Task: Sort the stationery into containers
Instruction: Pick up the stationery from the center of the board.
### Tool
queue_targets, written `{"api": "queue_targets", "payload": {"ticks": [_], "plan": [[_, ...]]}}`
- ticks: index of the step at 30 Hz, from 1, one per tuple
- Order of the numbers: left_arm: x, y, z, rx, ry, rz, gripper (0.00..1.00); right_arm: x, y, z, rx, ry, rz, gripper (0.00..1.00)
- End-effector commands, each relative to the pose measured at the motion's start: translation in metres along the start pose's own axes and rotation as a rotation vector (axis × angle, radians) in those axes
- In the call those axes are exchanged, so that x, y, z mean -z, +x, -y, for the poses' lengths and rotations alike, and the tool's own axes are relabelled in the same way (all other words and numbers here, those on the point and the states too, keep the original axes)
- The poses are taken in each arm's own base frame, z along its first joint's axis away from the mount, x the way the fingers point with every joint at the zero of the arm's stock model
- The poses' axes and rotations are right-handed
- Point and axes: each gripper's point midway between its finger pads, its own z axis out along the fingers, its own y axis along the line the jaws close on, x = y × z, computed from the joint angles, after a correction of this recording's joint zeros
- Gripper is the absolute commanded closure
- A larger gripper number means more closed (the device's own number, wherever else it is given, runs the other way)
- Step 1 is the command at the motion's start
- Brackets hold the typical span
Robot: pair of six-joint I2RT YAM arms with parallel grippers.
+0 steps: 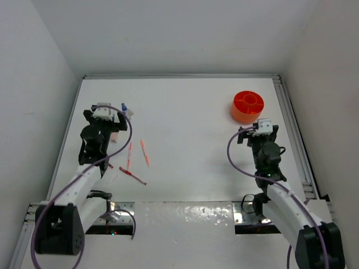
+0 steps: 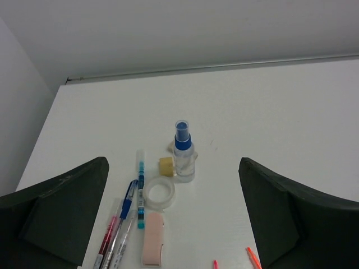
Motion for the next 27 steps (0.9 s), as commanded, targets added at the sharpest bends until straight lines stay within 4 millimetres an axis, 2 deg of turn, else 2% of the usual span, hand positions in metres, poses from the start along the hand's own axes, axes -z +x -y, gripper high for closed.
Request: {"api": "queue_targets", "payload": {"ticks": [1, 2, 3, 4, 5, 6, 7, 8, 10, 11, 12, 13, 14, 15, 17, 18, 19, 20, 21, 22, 23, 24, 27], "plan": [[0.033, 0.029, 0.017, -0.039, 0.125, -0.102, 0.0, -0.003, -0.028, -0.001, 0.134, -0.052, 0.029, 0.01], [0.039, 0.014, 0.021, -0.051, 0.144, -0.05, 0.0, -0.005, -0.035, -0.002, 0.135, -0.055, 0.036, 0.01], [0.042, 0.011, 0.023, -0.064, 0.16, -0.038, 0.0, -0.006, -0.036, -0.002, 0.133, -0.062, 0.019, 0.01], [0.044, 0.001, 0.025, -0.068, 0.177, -0.013, 0.0, -0.011, -0.054, -0.002, 0.114, -0.062, 0.036, 0.01], [0.043, -0.007, 0.025, -0.064, 0.176, -0.001, 0.0, -0.013, -0.062, -0.008, 0.046, -0.083, 0.034, 0.01], [0.041, -0.005, 0.023, -0.019, 0.158, -0.038, 0.0, -0.014, -0.06, -0.011, 0.017, -0.098, -0.006, 0.01], [0.031, -0.022, 0.016, 0.005, 0.112, -0.043, 0.0, -0.02, -0.079, -0.013, 0.0, -0.116, 0.004, 0.01], [0.03, -0.012, 0.014, 0.038, 0.095, -0.119, 0.0, -0.019, -0.078, -0.029, -0.045, -0.201, -0.029, 0.06], [0.014, -0.019, 0.01, 0.041, 0.075, -0.184, 0.0, -0.025, -0.089, -0.046, -0.041, -0.295, -0.031, 0.33], [0.011, -0.017, 0.011, 0.035, 0.082, -0.212, 0.0, -0.026, -0.088, -0.053, -0.059, -0.331, -0.04, 0.57], [0.01, -0.009, 0.01, 0.026, 0.081, -0.256, 0.0, -0.026, -0.09, -0.062, -0.077, -0.372, -0.042, 0.63], [0.005, 0.001, 0.004, 0.031, 0.04, -0.294, 0.0, -0.029, -0.094, -0.064, -0.097, -0.381, -0.042, 0.63], [0.0, -0.004, 0.0, 0.03, 0.02, -0.292, 0.01, -0.033, -0.089, -0.069, -0.136, -0.389, -0.065, 0.3], [-0.002, 0.008, -0.002, 0.029, 0.01, -0.347, 0.04, -0.035, -0.091, -0.072, -0.15, -0.394, -0.066, 0.23], [-0.009, 0.005, -0.002, 0.007, 0.016, -0.364, 0.04, -0.038, -0.09, -0.078, -0.174, -0.412, -0.075, 0.22], [-0.012, 0.007, 0.0, 0.004, 0.034, -0.375, 0.03, -0.038, -0.09, -0.083, -0.176, -0.428, -0.076, 0.22], [-0.017, 0.018, 0.001, -0.002, 0.038, -0.413, 0.02, -0.038, -0.09, -0.086, -0.178, -0.432, -0.075, 0.22], [-0.021, 0.015, 0.0, -0.004, 0.033, -0.426, 0.0, -0.04, -0.087, -0.089, -0.178, -0.437, -0.082, 0.22], [-0.025, 0.019, 0.0, -0.004, 0.028, -0.456, 0.0, -0.04, -0.089, -0.093, -0.175, -0.448, -0.083, 0.22], [-0.03, 0.035, -0.005, -0.011, -0.003, -0.52, 0.0, -0.04, -0.088, -0.096, -0.177, -0.453, -0.09, 0.22], [-0.03, 0.041, -0.006, 0.0, -0.017, -0.567, 0.0, -0.039, -0.087, -0.1, -0.176, -0.465, -0.1, 0.22], [-0.04, 0.043, -0.013, -0.003, -0.052, -0.588, 0.0, -0.04, -0.084, -0.102, -0.174, -0.469, -0.113, 0.22], [-0.053, 0.042, -0.018, -0.007, -0.073, -0.588, 0.03, -0.041, -0.079, -0.11, -0.173, -0.485, -0.13, 0.23]]}}
